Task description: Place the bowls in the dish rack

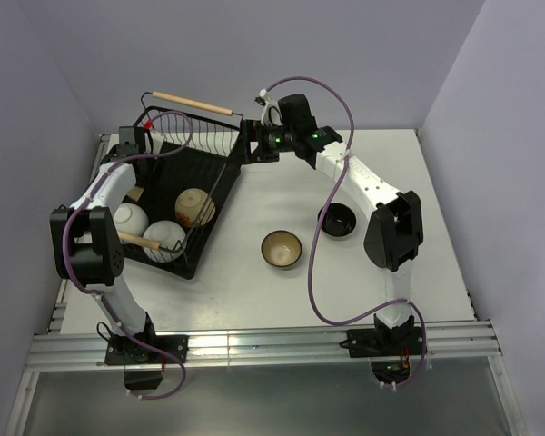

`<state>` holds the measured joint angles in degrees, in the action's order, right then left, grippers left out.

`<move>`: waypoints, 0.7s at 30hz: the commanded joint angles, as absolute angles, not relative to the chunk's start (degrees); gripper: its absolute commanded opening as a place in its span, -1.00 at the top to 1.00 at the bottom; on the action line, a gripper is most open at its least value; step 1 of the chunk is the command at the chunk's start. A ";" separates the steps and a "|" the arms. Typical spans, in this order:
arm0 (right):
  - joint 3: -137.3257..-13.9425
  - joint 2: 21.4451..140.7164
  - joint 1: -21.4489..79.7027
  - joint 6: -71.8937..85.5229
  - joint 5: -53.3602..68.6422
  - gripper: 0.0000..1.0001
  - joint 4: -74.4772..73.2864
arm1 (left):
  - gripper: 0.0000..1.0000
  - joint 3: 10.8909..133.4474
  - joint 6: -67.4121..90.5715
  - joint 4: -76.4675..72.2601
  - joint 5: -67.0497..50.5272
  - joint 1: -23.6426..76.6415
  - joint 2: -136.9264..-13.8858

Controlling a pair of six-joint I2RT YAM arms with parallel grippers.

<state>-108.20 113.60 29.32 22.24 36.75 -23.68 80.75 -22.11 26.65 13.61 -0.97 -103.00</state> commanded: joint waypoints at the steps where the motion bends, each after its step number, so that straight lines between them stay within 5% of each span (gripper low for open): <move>1: -109.86 110.04 28.74 20.83 37.18 -0.99 -23.64 | -0.60 78.93 -22.06 26.19 14.15 -0.53 -101.08; 8: -110.04 110.22 28.48 21.09 37.97 -1.00 -23.82 | -0.99 78.84 -20.22 28.47 13.19 1.93 -100.72; 21: -109.78 109.78 28.39 20.74 37.62 -1.00 -23.99 | -0.99 83.05 -16.35 32.87 10.73 4.74 -98.97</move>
<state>-108.22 113.58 28.82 21.56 36.99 -24.71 80.14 -19.81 29.65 15.05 2.87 -102.35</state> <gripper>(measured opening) 0.996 0.995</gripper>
